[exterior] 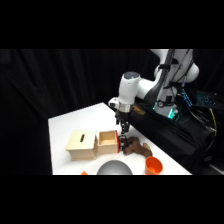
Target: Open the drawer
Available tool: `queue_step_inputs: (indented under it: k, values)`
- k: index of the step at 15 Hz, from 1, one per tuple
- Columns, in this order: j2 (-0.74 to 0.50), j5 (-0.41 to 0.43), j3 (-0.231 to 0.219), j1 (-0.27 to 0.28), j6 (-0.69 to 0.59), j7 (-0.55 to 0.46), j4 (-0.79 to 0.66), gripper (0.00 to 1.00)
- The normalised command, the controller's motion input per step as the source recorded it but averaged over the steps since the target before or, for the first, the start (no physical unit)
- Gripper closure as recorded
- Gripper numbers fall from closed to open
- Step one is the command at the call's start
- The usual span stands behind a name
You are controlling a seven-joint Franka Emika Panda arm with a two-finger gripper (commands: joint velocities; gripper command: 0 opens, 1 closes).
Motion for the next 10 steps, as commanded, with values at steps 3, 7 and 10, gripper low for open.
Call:
queue_step_inputs:
  k: [3,7,10]
  values:
    - [-0.78,-0.158,0.647,-0.570,-0.59,0.01,-0.14,0.00]
    - [-0.45,0.360,0.510,-0.427,-0.35,-0.39,-0.05,0.00]
    - [-0.24,0.400,0.268,-0.237,-0.25,-0.51,0.04,0.00]
